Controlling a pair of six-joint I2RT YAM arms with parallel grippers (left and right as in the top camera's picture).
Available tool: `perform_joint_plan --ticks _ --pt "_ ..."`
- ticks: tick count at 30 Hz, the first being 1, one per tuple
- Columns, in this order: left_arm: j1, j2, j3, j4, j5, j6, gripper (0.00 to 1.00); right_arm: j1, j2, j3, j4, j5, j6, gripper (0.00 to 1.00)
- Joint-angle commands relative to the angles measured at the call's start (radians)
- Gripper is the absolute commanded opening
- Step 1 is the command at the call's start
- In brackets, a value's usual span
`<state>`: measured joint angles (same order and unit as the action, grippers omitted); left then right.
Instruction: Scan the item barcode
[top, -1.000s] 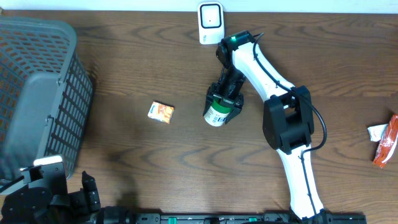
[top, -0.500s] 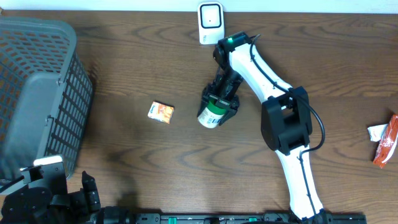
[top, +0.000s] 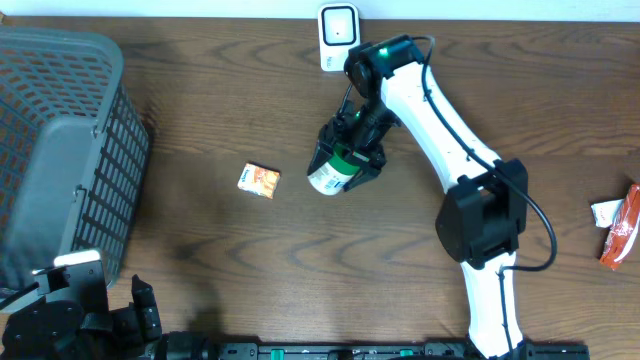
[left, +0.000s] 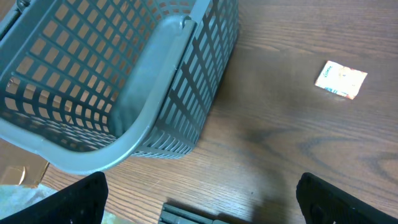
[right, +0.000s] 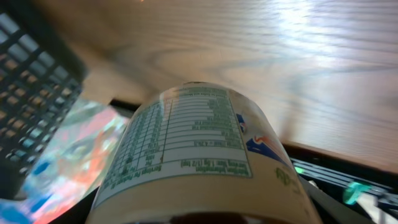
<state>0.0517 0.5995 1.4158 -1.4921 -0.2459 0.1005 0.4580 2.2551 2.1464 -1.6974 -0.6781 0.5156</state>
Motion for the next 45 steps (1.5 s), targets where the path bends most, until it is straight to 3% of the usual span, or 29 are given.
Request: perform_joint_plan --ticks 1,5,9,13,17,22,34,45 --pt "0.004 0.000 0.005 0.000 -0.009 -0.012 0.97 0.003 -0.038 0.020 0.006 0.187 0.037 0.37" --pt "0.004 0.000 0.005 0.000 -0.009 -0.012 0.97 -0.029 -0.070 0.053 0.011 0.234 0.037 0.32" --pt "0.004 0.000 0.005 0.000 -0.009 -0.012 0.97 -0.059 -0.125 0.127 0.062 0.385 0.037 0.35" --pt "0.004 0.000 0.005 0.000 -0.009 -0.013 0.97 -0.043 -0.221 0.163 0.299 0.683 0.035 0.37" --pt "0.004 0.000 0.005 0.000 -0.009 -0.013 0.97 -0.010 -0.229 0.162 0.449 0.852 -0.061 0.38" --pt "0.004 0.000 0.005 0.000 -0.009 -0.013 0.97 0.011 -0.166 0.159 0.700 0.898 -0.249 0.38" --pt "0.004 0.000 0.005 0.000 -0.009 -0.012 0.97 0.001 0.132 0.159 1.317 1.058 -0.410 0.46" --pt "0.004 0.000 0.005 0.000 -0.009 -0.012 0.97 0.000 0.334 0.159 1.587 1.083 -0.465 0.54"
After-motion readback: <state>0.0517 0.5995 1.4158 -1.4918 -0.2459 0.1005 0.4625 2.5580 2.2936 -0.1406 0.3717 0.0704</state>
